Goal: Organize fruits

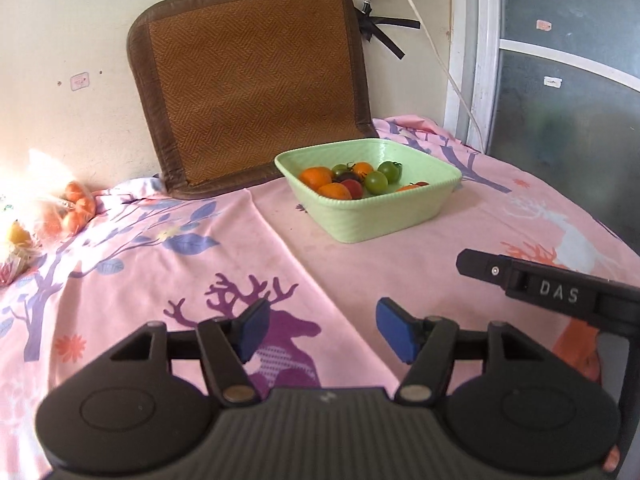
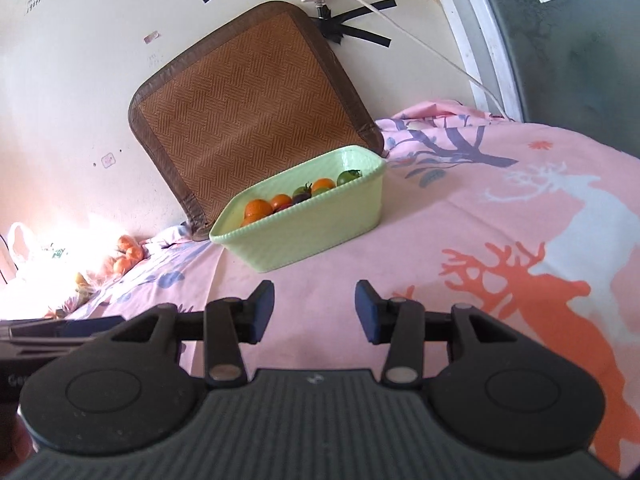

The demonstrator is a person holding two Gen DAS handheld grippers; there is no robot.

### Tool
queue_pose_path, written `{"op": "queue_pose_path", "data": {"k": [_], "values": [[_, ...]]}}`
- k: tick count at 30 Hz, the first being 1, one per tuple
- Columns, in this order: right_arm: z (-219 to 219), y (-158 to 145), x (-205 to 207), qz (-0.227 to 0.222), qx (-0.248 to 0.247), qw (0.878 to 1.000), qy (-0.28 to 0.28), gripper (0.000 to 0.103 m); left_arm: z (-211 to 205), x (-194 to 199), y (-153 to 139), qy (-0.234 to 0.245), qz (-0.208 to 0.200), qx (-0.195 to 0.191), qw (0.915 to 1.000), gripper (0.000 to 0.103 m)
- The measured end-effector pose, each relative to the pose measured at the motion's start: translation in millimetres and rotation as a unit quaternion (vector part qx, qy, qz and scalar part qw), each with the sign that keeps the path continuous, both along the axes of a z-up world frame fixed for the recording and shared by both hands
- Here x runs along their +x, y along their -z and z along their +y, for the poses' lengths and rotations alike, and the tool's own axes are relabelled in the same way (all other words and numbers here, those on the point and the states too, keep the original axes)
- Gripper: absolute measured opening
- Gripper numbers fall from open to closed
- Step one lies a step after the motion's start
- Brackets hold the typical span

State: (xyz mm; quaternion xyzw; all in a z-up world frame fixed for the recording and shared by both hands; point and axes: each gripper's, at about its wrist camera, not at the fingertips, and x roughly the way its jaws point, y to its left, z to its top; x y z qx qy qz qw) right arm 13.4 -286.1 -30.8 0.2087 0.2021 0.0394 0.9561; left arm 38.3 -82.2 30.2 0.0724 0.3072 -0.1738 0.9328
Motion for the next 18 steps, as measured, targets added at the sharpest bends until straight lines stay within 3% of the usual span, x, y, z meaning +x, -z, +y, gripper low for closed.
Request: {"op": "queue_pose_path", "data": {"k": [12, 18], "values": [[6, 0, 2, 0.003, -0.022, 1.0, -0.013, 0.051, 12, 9, 29, -0.05, -0.009, 0.024, 0.9984, 0.062], [4, 1, 1, 0.002, -0.02, 1.0, -0.014, 0.051, 11, 7, 32, -0.052, -0.024, 0.024, 0.9981, 0.072]]}}
